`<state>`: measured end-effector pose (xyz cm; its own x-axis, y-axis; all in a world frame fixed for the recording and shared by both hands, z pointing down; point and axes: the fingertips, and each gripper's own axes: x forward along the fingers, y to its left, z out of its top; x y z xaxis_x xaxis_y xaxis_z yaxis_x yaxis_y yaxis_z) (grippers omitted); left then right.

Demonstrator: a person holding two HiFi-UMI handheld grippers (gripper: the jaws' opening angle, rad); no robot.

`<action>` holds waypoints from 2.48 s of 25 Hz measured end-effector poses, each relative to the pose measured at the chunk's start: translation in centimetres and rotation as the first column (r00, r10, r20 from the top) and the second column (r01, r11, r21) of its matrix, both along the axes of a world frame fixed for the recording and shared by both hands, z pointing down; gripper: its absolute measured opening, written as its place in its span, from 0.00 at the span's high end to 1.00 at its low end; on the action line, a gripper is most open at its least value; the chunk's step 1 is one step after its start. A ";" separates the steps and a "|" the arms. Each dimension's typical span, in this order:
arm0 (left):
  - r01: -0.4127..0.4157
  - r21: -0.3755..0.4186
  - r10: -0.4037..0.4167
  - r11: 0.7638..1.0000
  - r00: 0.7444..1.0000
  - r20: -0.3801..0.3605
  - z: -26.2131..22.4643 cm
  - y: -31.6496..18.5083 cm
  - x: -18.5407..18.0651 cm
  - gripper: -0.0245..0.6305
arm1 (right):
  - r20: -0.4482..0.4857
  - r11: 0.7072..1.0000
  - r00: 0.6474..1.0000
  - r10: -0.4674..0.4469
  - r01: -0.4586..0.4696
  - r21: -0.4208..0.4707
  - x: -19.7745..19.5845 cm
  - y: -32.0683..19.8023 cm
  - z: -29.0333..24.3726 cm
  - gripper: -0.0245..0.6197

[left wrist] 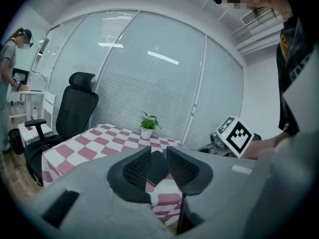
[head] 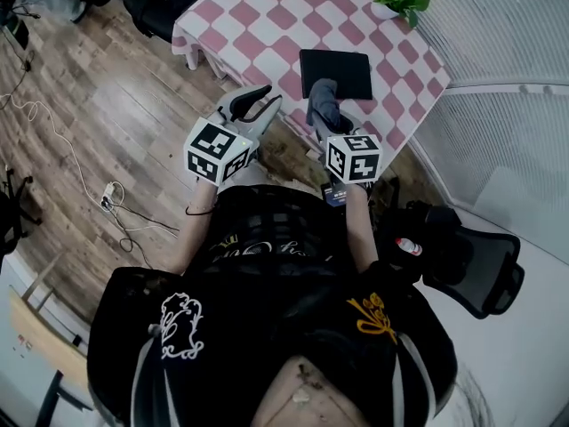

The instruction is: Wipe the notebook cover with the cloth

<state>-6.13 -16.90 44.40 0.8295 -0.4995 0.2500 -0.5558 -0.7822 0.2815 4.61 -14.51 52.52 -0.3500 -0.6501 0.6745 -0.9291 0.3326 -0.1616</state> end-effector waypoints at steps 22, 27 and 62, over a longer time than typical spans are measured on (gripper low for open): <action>0.014 -0.065 -0.015 0.998 1.000 -0.008 1.8 -4.3 -0.3 0.81 | -0.216 0.937 0.947 -0.237 0.164 -0.308 2.6 -6.1 11.2 0.80; 0.043 -0.064 -0.042 0.997 0.999 0.009 1.8 -4.5 0.0 0.81 | -0.198 0.926 0.943 -0.268 0.195 -0.324 2.5 -7.3 12.1 0.80; 0.084 -0.037 -0.081 0.996 0.995 0.065 0.8 -2.4 3.0 0.81 | -0.134 0.959 0.970 -0.201 0.167 -0.230 7.6 -8.8 9.1 0.80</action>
